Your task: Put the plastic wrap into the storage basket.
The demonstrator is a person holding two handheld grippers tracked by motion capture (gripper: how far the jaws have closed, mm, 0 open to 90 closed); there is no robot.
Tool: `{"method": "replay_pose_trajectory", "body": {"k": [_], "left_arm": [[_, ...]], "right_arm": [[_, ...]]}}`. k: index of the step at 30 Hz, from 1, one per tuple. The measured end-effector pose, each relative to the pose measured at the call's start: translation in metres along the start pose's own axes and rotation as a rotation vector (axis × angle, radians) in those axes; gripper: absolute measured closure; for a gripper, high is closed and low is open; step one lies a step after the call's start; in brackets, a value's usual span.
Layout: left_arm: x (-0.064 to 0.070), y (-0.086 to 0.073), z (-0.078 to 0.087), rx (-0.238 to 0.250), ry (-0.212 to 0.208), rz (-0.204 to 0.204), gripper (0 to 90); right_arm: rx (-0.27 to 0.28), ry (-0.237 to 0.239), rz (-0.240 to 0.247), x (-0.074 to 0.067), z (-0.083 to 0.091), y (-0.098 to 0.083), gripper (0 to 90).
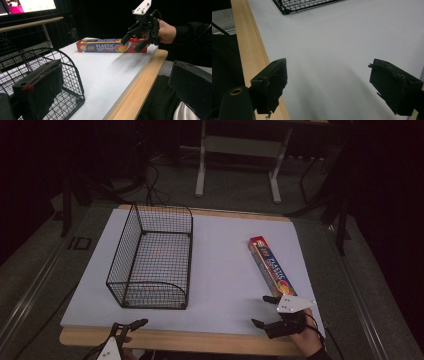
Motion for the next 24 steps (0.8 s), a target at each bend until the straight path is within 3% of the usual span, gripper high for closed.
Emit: {"method": "replay_pose_trajectory", "body": {"k": [2, 7, 12, 13, 20, 24], "left_arm": [[0.001, 0.0, 0.0, -0.002, -0.003, -0.002, 0.1], [0.002, -0.001, -0.002, -0.005, -0.01, 0.003, 0.1], [0.003, -0.002, -0.002, -0.013, -0.018, -0.003, 0.1], [0.003, -0.002, -0.002, -0.015, -0.019, -0.006, 0.1], [0.003, -0.002, -0.002, -0.019, -0.029, 0.001, 0.1], [0.004, -0.005, -0.004, -0.043, -0.026, -0.017, 0.1]], "right_arm": [[0.006, -0.016, 0.024, 0.0, 0.0, 0.002, 16.1], [0.012, -0.011, 0.019, -0.002, 0.005, 0.012, 17.5], [-0.029, -0.011, 0.03, -0.004, -0.004, 0.013, 12.6], [-0.055, -0.018, 0.029, -0.001, -0.007, 0.014, 11.2], [-0.052, -0.065, 0.01, 0.022, -0.009, 0.022, 10.1], [-0.073, -0.109, -0.048, 0.045, -0.009, 0.023, 9.5]]}}
Point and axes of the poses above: each handheld gripper's, and its own axes: z roughly backward along the jaws, y roughly out of its top, x roughly to its right, the point moved 9 cm from there along -z, roughly forward along the jaws, and after that the axes turned 4 degrees about z, right-handed, at the moved point
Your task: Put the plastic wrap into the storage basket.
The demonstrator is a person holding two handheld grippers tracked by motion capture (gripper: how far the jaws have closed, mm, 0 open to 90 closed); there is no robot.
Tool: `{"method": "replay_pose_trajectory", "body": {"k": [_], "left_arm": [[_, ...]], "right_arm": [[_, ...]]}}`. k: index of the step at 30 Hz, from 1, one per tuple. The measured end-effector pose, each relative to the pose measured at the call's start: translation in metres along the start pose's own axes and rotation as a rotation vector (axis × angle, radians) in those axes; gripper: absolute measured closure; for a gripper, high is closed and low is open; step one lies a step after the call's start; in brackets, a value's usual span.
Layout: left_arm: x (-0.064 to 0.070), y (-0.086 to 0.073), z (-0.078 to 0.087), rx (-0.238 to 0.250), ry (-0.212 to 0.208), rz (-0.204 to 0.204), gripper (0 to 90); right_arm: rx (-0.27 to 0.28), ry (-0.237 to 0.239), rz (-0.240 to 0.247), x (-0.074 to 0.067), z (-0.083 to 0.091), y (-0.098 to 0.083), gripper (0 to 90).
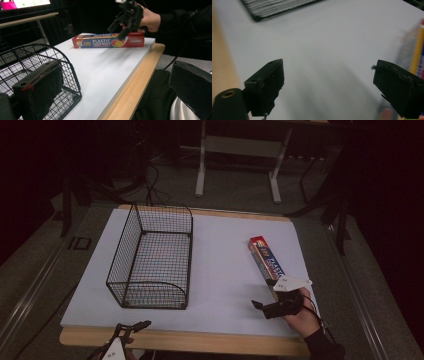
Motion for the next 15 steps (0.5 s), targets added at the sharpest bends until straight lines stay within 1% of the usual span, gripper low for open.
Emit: {"method": "replay_pose_trajectory", "body": {"k": [2, 3, 4, 5, 6, 7, 8, 9, 10, 11, 12, 13, 14, 15], "left_arm": [[0.0, 0.0, 0.0, -0.001, -0.004, 0.004, 0.1], [0.0, 0.0, -0.001, -0.001, -0.005, 0.005, 0.1], [0.0, 0.0, -0.001, 0.0, -0.006, 0.007, 0.1], [0.001, 0.0, -0.001, -0.001, -0.008, 0.009, 0.1], [0.001, -0.001, -0.001, -0.002, -0.009, 0.009, 0.1], [0.001, -0.001, -0.001, -0.002, -0.009, 0.009, 0.1], [0.001, -0.001, -0.001, -0.002, -0.011, 0.01, 0.1], [0.001, -0.001, -0.001, -0.003, -0.012, 0.01, 0.1], [0.001, -0.001, -0.001, -0.004, -0.012, 0.011, 0.1], [0.002, -0.001, -0.001, -0.004, -0.013, 0.011, 0.1], [0.002, -0.001, -0.001, -0.004, -0.013, 0.011, 0.1], [0.002, -0.001, -0.001, -0.004, -0.014, 0.011, 0.1], [0.002, -0.001, -0.002, -0.004, -0.015, 0.011, 0.1], [0.002, -0.001, -0.002, -0.005, -0.017, 0.012, 0.1]], "right_arm": [[-0.026, -0.018, -0.039, 0.012, -0.002, -0.001, 9.5], [-0.029, -0.044, -0.045, 0.018, -0.003, -0.001, 9.6], [-0.048, -0.058, -0.059, 0.028, -0.005, -0.003, 9.6], [-0.055, -0.075, -0.063, 0.032, -0.007, -0.004, 9.6], [-0.055, -0.075, -0.063, 0.032, -0.007, -0.004, 9.6], [-0.069, -0.076, -0.069, 0.036, -0.009, -0.005, 9.6], [-0.079, -0.096, -0.07, 0.042, -0.011, -0.006, 9.9], [-0.086, -0.101, -0.077, 0.046, -0.012, -0.006, 10.3], [-0.102, -0.138, -0.101, 0.056, -0.015, -0.007, 10.4], [-0.102, -0.138, -0.101, 0.056, -0.015, -0.007, 10.4], [-0.108, -0.139, -0.112, 0.06, -0.016, -0.008, 10.4], [-0.111, -0.151, -0.13, 0.064, -0.017, -0.008, 10.6], [-0.127, -0.17, -0.167, 0.074, -0.018, -0.01, 12.7], [-0.127, -0.17, -0.167, 0.074, -0.018, -0.01, 12.7]]}}
Point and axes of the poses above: each handheld gripper's, and its own axes: z roughly backward along the jaws, y roughly out of its top, x roughly to its right, the point moved 9 cm from there along -z, roughly forward along the jaws, and after that the axes turned 4 degrees about z, right-handed, at the moved point
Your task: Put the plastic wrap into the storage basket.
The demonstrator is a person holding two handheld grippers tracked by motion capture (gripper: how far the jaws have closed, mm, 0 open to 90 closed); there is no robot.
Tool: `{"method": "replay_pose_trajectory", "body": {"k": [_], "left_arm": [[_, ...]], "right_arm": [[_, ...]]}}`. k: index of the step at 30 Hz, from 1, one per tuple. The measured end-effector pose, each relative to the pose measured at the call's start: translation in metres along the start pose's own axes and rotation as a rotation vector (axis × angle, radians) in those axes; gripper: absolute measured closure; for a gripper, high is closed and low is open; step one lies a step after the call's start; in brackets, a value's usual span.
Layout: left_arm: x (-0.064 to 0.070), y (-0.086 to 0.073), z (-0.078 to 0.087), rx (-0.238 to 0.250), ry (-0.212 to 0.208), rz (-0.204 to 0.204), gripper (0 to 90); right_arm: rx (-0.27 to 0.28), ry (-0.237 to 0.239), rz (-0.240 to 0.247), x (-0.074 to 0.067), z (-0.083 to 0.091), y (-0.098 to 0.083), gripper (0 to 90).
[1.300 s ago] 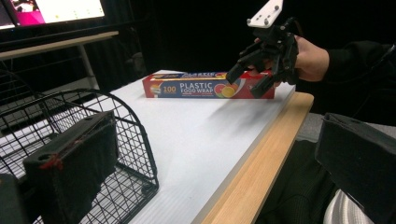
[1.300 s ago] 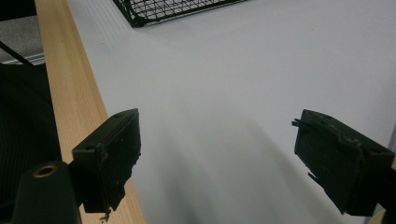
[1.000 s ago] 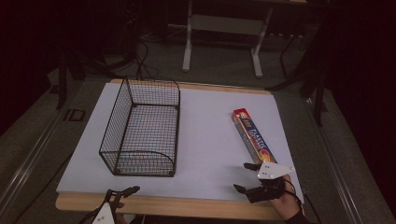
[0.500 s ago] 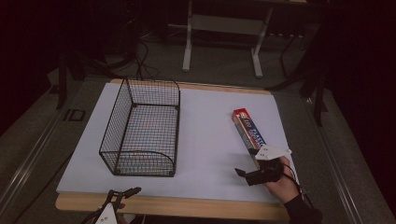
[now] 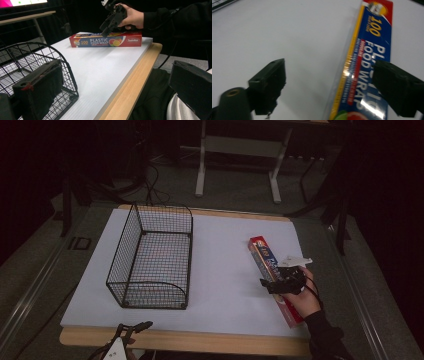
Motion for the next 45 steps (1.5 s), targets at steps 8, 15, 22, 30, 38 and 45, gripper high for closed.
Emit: {"method": "replay_pose_trajectory", "body": {"k": [8, 15, 22, 30, 38, 45], "left_arm": [[0.0, -0.001, 0.0, -0.007, -0.006, 0.004, 0.1], [0.0, -0.001, 0.0, -0.006, -0.006, 0.002, 0.1], [0.001, -0.001, -0.001, -0.008, -0.008, 0.003, 0.1], [0.001, -0.002, -0.001, -0.013, -0.008, 0.0, 0.1], [0.001, -0.001, -0.001, -0.011, -0.012, 0.003, 0.1], [0.002, -0.001, -0.001, -0.012, -0.013, 0.004, 0.1]], "right_arm": [[-0.089, -0.06, -0.109, 0.028, -0.015, -0.003, 16.0], [-0.157, -0.065, -0.146, 0.035, -0.027, -0.009, 17.9], [-0.236, -0.053, -0.198, 0.04, -0.036, -0.017, 19.9], [-0.404, -0.044, -0.249, 0.04, -0.04, -0.021, 23.6], [-0.574, -0.015, -0.315, 0.038, -0.041, -0.022, 27.0], [-0.675, -0.026, -0.293, 0.033, -0.045, -0.023, 35.5]]}}
Point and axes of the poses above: each handheld gripper's, and its own axes: z roughly backward along the jaws, y roughly out of its top, x roughly to its right, the point moved 9 cm from there along -z, roughly forward along the jaws, and after that the axes turned 4 degrees about z, right-handed, at the moved point
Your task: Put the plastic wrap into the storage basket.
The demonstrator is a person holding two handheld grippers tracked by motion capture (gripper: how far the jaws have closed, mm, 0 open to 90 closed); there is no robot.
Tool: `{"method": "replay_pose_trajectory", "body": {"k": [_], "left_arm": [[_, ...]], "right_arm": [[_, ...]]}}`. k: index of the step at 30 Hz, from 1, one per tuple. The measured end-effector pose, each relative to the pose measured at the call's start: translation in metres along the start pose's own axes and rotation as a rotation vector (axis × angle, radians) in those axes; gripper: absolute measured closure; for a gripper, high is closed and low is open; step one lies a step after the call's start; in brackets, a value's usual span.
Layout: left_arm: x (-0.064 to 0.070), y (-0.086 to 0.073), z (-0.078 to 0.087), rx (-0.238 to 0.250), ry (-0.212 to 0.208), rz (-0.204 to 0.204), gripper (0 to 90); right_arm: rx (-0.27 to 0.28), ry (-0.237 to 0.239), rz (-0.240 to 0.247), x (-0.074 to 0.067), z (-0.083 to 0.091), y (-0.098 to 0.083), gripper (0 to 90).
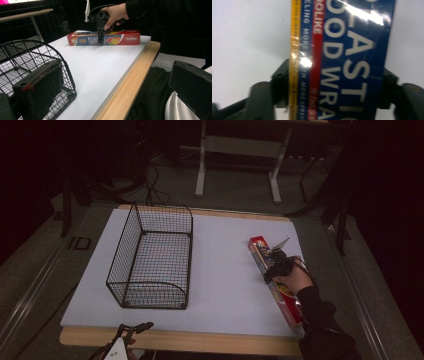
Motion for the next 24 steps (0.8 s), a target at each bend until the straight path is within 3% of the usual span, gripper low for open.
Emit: {"method": "replay_pose_trajectory", "body": {"k": [3, 5, 12, 24], "left_arm": [[0.0, 0.0, 0.0, -0.002, -0.001, -0.001, 0.1], [0.0, 0.0, 0.0, -0.005, 0.0, -0.005, 0.1], [0.0, -0.001, -0.001, -0.008, 0.0, -0.002, 0.1], [0.0, -0.001, -0.001, -0.008, 0.001, -0.003, 0.1]], "right_arm": [[-0.012, -0.02, 0.023, 0.0, 0.0, -0.001, 37.3], [-0.005, -0.017, -0.032, 0.001, 0.001, 0.0, 39.5], [0.04, -0.019, -0.041, -0.003, 0.009, 0.001, 40.1], [0.196, -0.026, -0.041, -0.012, 0.067, 0.024, 40.1]]}}
Point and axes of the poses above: each handheld gripper's, and its own axes: z roughly backward along the jaws, y roughly out of its top, x roughly to its right, the point moved 9 cm from there along -z, roughly forward along the jaws, and after that the axes turned 4 degrees about z, right-handed, at the moved point
